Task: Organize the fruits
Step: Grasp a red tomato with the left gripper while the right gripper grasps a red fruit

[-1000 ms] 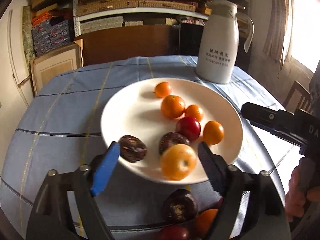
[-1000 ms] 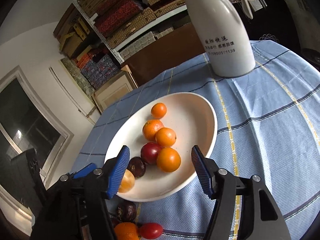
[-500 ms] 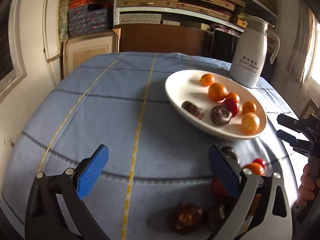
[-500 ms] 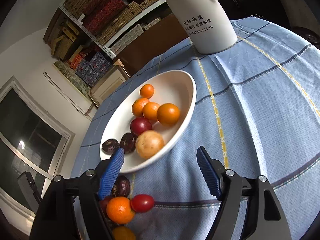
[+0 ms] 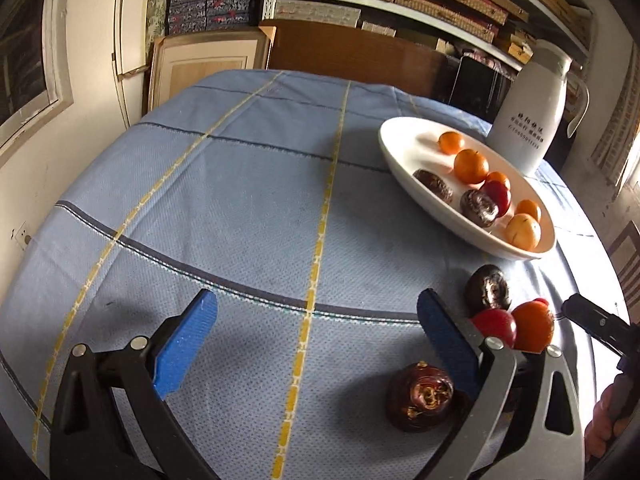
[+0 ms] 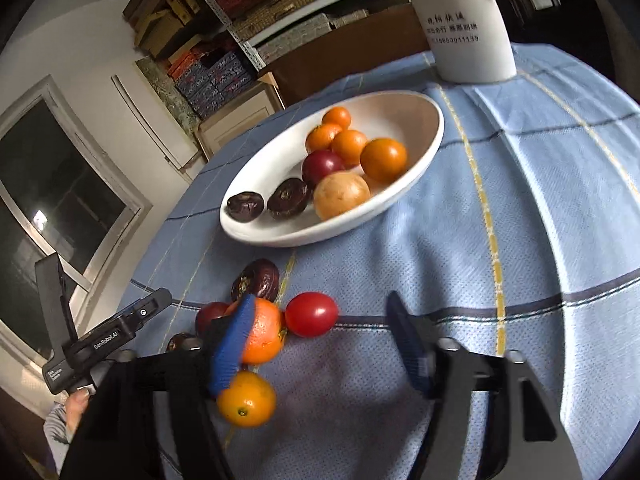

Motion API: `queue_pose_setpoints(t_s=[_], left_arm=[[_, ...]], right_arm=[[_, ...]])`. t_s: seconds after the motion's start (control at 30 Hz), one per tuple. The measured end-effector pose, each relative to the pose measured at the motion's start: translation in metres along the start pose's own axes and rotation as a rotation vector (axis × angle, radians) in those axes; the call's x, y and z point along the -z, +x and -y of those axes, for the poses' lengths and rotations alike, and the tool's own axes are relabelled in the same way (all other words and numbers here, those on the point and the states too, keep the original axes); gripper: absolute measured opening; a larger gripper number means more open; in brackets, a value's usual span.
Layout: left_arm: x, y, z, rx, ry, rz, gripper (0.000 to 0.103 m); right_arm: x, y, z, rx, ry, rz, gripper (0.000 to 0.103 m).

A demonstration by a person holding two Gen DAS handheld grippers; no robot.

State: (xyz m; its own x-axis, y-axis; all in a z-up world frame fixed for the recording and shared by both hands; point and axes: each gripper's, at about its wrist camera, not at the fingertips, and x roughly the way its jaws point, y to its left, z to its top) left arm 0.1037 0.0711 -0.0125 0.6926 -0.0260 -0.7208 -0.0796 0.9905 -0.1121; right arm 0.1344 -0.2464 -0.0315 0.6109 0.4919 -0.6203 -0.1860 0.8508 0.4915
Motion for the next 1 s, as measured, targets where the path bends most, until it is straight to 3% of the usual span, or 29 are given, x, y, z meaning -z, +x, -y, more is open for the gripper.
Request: queue_pose_setpoints(t_s=[0.07, 0.33, 0.47, 0.5, 0.6, 0.8, 0.87, 1.0], left_arm=[[0.001, 0.000, 0.001, -0.002, 0.006, 0.002, 0.098], [0.002, 0.000, 0.009, 0.013, 0.046, 0.002, 0.098], [0.004, -0.004, 0.021, 0.035, 0.104, 0.018, 0.098], [0.005, -0.006, 0.026, 0.052, 0.128, 0.027, 0.098], [0.010, -0.012, 0.043, 0.094, 0.208, 0.050, 0.098], [0.023, -0.016, 0.083, 0.091, 0.396, 0.077, 0.098], [0.022, -0.016, 0.087, 0.091, 0.406, 0.083, 0.098], [0.016, -0.007, 0.085, 0.178, 0.364, 0.034, 0.096]], right_arm=[[0.000, 0.005, 0.006, -0.027, 0.034, -0.035, 0.044], [0.001, 0.015, 0.009, -0.052, 0.067, -0.070, 0.044], [0.002, 0.020, 0.004, -0.050, 0.053, -0.076, 0.037], [0.002, 0.020, 0.002, -0.050, 0.044, -0.079, 0.032], [0.003, 0.020, -0.002, -0.043, 0.025, -0.079, 0.032], [-0.001, 0.012, 0.002, -0.003, 0.034, -0.042, 0.032], [-0.001, 0.013, 0.005, 0.007, 0.043, -0.045, 0.032], [0.000, 0.013, 0.004, 0.010, 0.033, -0.049, 0.032]])
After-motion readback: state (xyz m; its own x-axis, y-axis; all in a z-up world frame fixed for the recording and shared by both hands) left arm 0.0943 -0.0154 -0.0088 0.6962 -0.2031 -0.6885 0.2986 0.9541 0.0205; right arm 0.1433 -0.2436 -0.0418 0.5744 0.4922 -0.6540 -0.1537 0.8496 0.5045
